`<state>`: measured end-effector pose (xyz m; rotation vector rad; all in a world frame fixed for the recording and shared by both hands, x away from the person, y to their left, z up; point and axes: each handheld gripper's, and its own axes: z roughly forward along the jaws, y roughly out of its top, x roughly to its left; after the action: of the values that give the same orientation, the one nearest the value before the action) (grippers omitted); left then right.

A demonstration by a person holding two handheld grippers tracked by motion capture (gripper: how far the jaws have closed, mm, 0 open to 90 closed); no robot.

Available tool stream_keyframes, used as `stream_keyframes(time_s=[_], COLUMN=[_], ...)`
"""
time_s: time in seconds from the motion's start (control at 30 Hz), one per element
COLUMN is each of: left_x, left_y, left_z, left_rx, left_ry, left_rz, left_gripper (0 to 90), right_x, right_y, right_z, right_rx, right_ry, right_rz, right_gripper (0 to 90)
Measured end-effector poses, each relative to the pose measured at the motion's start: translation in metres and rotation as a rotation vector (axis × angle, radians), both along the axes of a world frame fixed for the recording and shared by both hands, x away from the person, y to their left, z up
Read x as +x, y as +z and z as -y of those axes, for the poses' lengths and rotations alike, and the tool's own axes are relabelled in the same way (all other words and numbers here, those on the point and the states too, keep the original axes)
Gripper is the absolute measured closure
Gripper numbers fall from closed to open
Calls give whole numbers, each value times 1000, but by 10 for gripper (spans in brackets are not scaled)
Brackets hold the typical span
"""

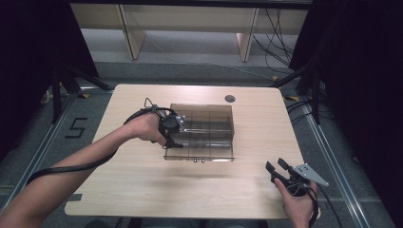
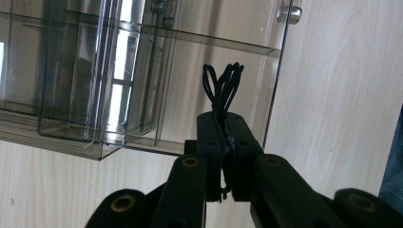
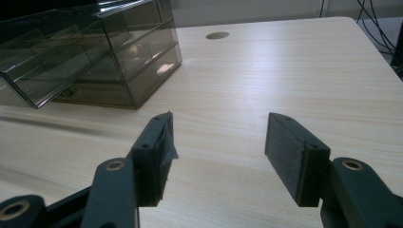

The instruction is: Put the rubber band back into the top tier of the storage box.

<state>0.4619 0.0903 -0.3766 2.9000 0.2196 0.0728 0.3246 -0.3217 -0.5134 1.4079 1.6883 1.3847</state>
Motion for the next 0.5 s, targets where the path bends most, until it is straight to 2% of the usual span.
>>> stream_keyframes(time_s=[0.3,0.37,0.43,0.5], left_x=[0,1,2,2], left_y=[-3,-3,-4,-4], left_z=[7,8,8,10], left_rx=[0,3,2,1], left_ry=[1,-6,-5,-3], left_rz=[-14,-9,-7,-5], left_gripper=[859,859,859,859], right_x=[0,2,2,2], right_y=[0,-1,-1,-1], right_z=[0,3,2,2], right_rx=[-1,-44,-29,-40], right_ry=[1,3,5,-2], right_rz=[0,28,19,22], right_gripper=[439,438,438,438])
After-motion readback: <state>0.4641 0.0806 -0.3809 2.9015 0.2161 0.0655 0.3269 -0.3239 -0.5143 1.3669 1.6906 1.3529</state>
